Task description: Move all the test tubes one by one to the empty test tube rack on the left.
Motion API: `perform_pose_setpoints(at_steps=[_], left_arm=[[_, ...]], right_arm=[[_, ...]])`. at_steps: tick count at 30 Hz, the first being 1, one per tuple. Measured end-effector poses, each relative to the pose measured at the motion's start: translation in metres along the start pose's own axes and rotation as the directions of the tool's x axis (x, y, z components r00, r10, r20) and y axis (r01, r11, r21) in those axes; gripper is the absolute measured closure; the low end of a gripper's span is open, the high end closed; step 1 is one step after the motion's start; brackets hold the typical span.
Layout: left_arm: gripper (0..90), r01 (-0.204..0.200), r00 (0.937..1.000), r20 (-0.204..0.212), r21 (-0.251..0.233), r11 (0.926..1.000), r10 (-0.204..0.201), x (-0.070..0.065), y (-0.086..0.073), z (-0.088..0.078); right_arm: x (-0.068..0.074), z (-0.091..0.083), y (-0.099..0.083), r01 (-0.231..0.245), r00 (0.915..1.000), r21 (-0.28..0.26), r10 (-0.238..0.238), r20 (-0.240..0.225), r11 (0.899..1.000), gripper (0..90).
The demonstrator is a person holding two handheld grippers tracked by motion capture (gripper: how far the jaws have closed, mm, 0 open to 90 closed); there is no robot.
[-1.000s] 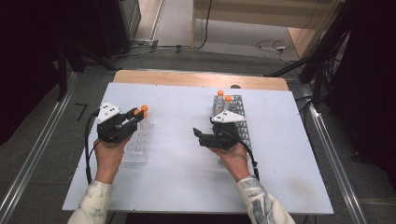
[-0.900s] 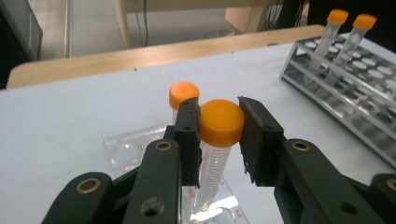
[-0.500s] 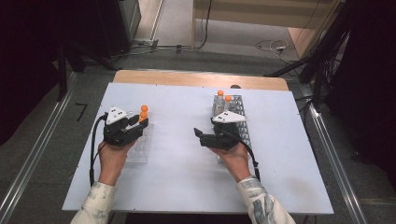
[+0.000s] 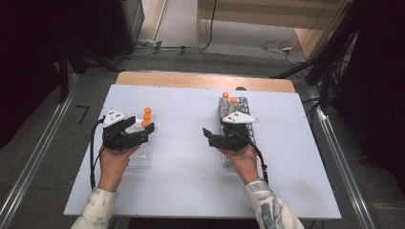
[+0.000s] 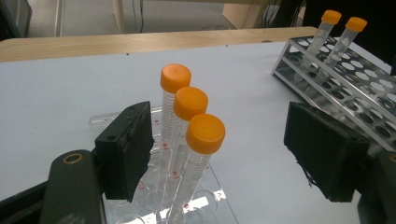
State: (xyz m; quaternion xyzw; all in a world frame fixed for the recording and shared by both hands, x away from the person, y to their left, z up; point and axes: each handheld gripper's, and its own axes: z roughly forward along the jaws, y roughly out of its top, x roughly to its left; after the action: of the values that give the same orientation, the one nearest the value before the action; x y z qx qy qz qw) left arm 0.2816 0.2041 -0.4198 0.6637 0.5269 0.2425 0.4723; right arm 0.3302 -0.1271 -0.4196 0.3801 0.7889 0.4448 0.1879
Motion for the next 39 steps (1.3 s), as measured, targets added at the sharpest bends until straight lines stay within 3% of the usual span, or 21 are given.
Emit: perform_pose_setpoints(at_steps=[7,9,17,22,26,32,39], left_arm=[[20.9,-0.002,0.9998,-0.018,-0.018,0.9998,0.001,-0.004,0.001,-0.002],[20.9,0.0,0.9999,-0.017,-0.022,0.9998,-0.001,-0.005,0.001,-0.002],[20.8,-0.002,0.9999,-0.012,-0.032,0.9995,0.002,-0.007,0.001,-0.003],[21.0,-0.002,0.9999,-0.013,-0.034,0.9994,0.001,-0.006,0.001,-0.003],[21.3,-0.003,0.9999,-0.016,-0.032,0.9995,0.002,-0.006,0.001,-0.002],[21.7,-0.01,0.9998,-0.015,-0.031,0.9995,0.01,-0.007,0.001,-0.002],[22.6,-0.011,0.9998,-0.018,-0.038,0.9992,0.011,-0.007,0.001,-0.001]], right_arm=[[-0.018,-0.001,0.002,-0.043,0.9945,0.002,0.042,0.096,0.999,27.1],[-0.023,0.002,0.003,-0.048,0.9862,-0.001,0.048,0.159,0.999,28.0],[-0.05,0.019,0.009,-0.105,0.9564,0.018,0.096,0.276,0.994,28.6],[-0.062,0.03,0.012,-0.099,0.9504,0.019,0.089,0.298,0.995,31.4],[-0.063,0.037,0.016,-0.084,0.9447,0.021,0.073,0.32,0.996,37.0],[-0.069,0.048,0.022,-0.107,0.9361,0.065,0.078,0.343,0.992,43.0],[-0.075,0.055,0.023,-0.159,0.9285,0.097,0.116,0.353,0.982,52.6]])
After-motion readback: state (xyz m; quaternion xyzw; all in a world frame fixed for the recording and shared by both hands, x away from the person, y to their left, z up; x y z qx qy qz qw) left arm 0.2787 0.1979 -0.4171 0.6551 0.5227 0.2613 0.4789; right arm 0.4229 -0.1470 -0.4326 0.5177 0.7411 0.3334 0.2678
